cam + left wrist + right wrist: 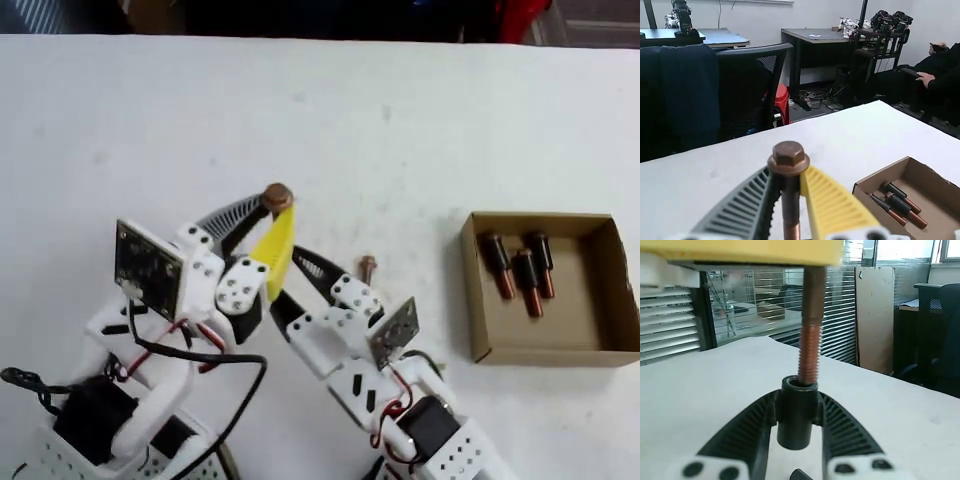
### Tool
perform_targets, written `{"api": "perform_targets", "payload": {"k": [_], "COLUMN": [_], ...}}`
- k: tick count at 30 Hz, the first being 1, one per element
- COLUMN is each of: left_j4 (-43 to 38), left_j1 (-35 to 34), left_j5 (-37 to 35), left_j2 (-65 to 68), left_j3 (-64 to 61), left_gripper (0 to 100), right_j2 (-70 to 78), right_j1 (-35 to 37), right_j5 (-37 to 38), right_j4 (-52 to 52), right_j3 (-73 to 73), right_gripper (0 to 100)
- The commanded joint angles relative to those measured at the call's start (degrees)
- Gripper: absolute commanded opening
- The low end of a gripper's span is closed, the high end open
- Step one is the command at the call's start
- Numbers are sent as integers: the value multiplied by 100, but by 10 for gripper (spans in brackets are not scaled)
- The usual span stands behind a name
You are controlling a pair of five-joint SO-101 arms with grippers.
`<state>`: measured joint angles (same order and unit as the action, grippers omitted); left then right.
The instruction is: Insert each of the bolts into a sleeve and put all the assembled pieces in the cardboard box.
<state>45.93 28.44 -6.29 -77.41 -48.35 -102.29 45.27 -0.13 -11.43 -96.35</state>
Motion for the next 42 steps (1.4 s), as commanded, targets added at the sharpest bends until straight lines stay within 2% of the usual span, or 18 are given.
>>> {"api": "perform_targets", "payload": {"k": [1,14,19,25,30,42], "left_j4": [35,62,352,352,308,35], "left_j1": [48,40,40,31,-321,-347], "left_j5": [-62,35,123,149,149,132], "left_j2": [-92,-92,-92,-92,-92,-57], "left_j3": [79,44,88,88,62,26], "left_gripper": [20,20,20,20,20,20], "right_j2": [-66,-66,-57,-57,-57,-57], "right_j1": [-84,-84,-92,-92,-92,-84], "right_j5": [-35,-35,-35,-35,-35,-35], "right_j4": [4,4,4,4,4,4], "right_j3": [-44,-44,-44,-44,-44,-44], "right_gripper": [15,15,15,15,15,15]}}
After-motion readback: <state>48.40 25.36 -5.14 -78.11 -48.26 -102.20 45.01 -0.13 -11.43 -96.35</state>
